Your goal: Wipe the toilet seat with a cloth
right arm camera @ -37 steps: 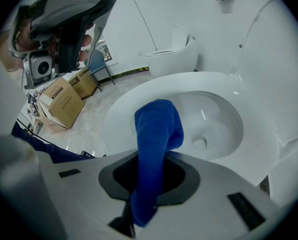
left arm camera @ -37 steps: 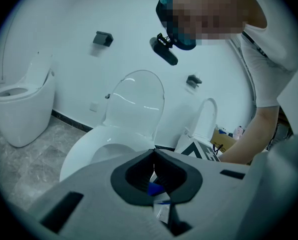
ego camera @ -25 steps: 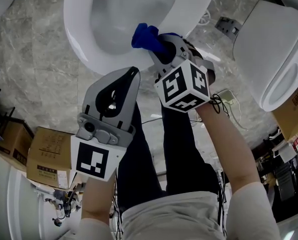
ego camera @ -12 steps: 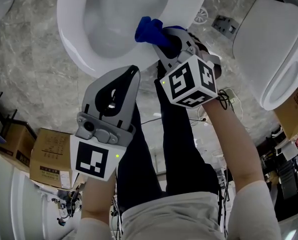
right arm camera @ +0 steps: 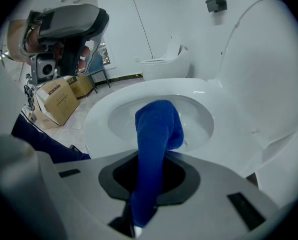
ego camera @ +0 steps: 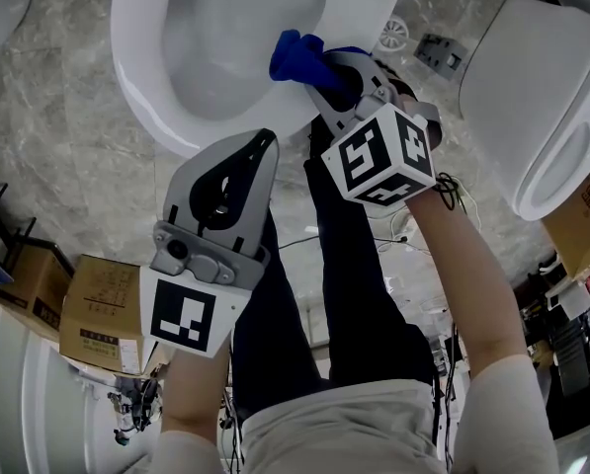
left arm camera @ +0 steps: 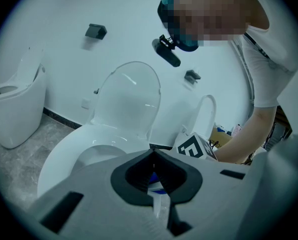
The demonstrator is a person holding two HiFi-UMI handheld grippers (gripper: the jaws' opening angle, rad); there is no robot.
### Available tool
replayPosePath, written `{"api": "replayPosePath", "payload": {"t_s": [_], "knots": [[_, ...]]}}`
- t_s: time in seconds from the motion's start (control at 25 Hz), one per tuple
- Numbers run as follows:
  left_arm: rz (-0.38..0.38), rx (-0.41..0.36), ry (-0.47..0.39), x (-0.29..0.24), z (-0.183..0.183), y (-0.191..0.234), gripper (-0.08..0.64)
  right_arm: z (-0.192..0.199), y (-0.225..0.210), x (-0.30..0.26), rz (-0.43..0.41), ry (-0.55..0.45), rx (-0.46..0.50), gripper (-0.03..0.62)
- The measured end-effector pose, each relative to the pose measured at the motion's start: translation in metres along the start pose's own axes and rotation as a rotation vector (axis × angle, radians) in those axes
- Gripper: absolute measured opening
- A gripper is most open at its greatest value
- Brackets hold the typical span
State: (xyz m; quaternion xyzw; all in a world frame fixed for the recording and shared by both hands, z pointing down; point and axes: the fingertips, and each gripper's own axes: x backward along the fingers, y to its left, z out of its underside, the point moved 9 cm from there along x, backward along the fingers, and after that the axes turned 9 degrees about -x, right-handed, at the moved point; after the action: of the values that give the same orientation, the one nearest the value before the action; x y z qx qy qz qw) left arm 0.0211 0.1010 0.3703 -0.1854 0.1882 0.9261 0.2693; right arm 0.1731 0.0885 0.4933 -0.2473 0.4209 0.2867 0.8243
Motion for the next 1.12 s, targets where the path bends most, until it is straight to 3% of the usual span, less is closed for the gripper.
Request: {"api": "replayPosePath", "payload": {"t_s": [1.12], "knots": [[-0.058, 0.014, 0.001, -0.01, 0.001, 0.015, 0.005, 0.002, -0.06, 0.004, 0.045, -0.032, 0.0, 0.057]]}}
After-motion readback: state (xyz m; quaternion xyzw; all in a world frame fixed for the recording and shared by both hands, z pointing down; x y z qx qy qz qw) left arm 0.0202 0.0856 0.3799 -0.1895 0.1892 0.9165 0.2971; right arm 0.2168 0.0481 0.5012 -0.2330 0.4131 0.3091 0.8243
